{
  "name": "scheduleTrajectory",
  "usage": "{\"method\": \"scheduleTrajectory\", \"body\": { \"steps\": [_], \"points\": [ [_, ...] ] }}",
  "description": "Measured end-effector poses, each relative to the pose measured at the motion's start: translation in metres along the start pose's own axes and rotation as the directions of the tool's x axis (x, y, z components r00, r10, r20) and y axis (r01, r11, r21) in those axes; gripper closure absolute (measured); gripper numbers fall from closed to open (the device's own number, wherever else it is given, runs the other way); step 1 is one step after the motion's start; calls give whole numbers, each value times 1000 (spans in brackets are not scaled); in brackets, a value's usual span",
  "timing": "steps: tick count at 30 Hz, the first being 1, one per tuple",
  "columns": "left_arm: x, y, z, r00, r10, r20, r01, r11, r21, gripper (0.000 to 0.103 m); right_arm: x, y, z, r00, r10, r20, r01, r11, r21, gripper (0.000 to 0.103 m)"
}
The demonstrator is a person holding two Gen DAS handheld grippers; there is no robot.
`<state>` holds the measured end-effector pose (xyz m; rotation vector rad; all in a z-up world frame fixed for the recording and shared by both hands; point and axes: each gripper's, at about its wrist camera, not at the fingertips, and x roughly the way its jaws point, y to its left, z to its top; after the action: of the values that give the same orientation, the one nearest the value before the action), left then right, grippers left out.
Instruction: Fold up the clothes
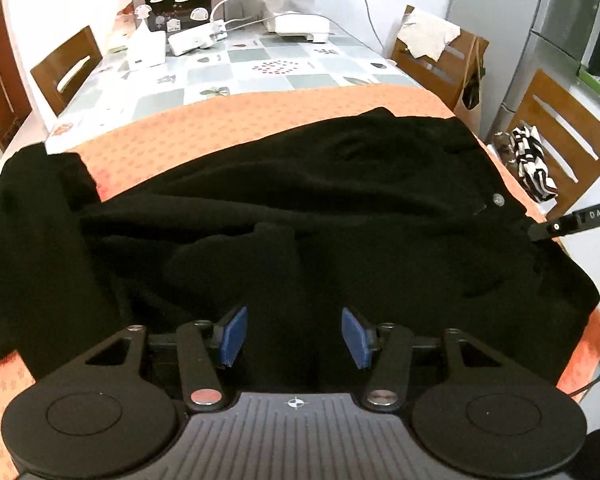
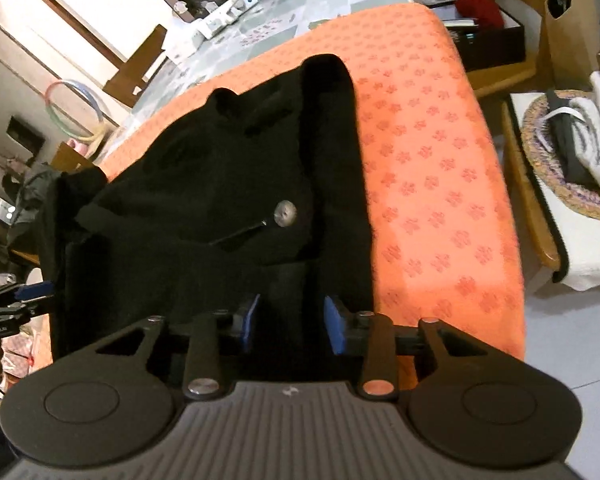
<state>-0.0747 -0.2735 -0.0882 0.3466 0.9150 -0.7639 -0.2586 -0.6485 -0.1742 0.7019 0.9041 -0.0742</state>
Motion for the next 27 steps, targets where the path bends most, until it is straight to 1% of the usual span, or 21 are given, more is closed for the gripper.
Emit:
{"method": "scheduleTrajectory", "body": {
  "steps": [2, 4, 6, 8, 10, 12, 15, 17, 20, 23, 25, 27],
  "points": [
    [0, 0, 4, 1000, -9, 3, 9, 1000, 9, 48, 3, 2, 6, 1000, 17, -1, -17, 1000, 0, 63],
    [0, -2, 10, 1000, -21, 3, 21, 1000, -1, 48, 3, 5, 12, 999, 35, -5, -36, 999, -12, 63],
    [2, -3, 15, 999, -33, 2, 33, 999, -15, 48, 6, 7, 18, 999, 33, -27, -34, 999, -40, 63],
    [5, -7, 19, 999, -31, 4, 31, 999, -21, 47, 10, 5, 21, 998, 33, -49, -35, 998, -44, 64],
    [9, -13, 25, 1000, -18, 2, 18, 1000, -25, 47, 14, -1, 23, 997, 36, -61, -38, 999, -28, 81],
    [12, -17, 32, 1000, -5, 4, 5, 999, -37, 47, 13, -3, 25, 997, 40, -65, -41, 999, -24, 92],
    [13, -24, 43, 1000, 6, 11, -5, 998, -61, 47, 0, -1, 27, 997, 66, -42, -67, 997, -40, 93],
    [14, -29, 50, 1000, 10, 11, -9, 997, -81, 48, -14, 9, 27, 996, 82, -24, -84, 993, -89, 93],
    [18, -36, 62, 1000, 5, 10, -4, 995, -95, 47, -34, 33, 21, 993, 119, -9, -118, 970, -213, 93],
    [26, -49, 71, 1000, -9, 2, 10, 996, -85, 46, -43, 60, 7, 990, 133, -37, -137, 919, -369, 93],
    [35, -58, 76, 999, -32, -14, 31, 997, -67, 46, -41, 74, -5, 989, 129, -68, -146, 882, -447, 93],
    [46, -69, 79, 998, -54, -32, 53, 998, -44, 46, -37, 82, -15, 987, 124, -101, -157, 866, -475, 93]
  ]
}}
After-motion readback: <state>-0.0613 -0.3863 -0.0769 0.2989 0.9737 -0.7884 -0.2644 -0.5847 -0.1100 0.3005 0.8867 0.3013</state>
